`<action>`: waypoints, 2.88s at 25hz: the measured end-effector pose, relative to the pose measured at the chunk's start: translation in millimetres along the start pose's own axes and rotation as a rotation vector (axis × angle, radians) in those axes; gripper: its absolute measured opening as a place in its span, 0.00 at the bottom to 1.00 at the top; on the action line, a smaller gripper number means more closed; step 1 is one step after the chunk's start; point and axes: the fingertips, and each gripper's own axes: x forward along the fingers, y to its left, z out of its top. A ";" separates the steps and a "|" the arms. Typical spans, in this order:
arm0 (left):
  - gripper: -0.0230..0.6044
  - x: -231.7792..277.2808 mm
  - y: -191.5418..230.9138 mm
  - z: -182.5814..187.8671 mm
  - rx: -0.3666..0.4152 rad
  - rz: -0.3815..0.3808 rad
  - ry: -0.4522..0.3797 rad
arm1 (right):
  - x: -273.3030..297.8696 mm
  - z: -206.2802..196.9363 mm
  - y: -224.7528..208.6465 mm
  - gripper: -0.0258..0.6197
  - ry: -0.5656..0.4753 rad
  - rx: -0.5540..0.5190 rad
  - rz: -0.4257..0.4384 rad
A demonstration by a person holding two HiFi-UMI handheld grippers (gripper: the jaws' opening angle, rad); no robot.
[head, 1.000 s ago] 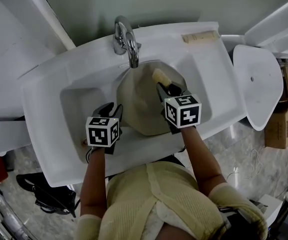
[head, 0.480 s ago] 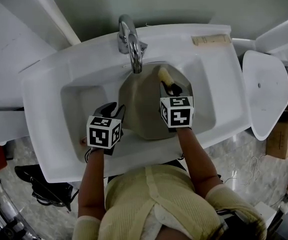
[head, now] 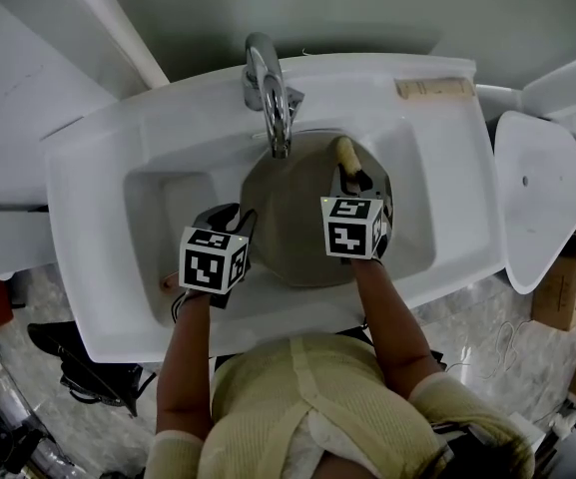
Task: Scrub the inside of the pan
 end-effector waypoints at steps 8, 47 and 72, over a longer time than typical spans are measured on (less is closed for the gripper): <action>0.21 0.7 7.7 0.2 -0.001 0.009 -0.003 | 12.4 -0.6 14.5 0.18 0.012 -0.054 0.002; 0.20 6.0 10.4 -3.8 0.002 -0.013 0.012 | 16.9 -1.1 125.6 0.18 -0.020 -0.410 0.371; 0.20 6.3 10.4 -5.4 0.011 -0.028 -0.002 | -28.9 -39.7 179.8 0.18 0.081 -0.560 0.708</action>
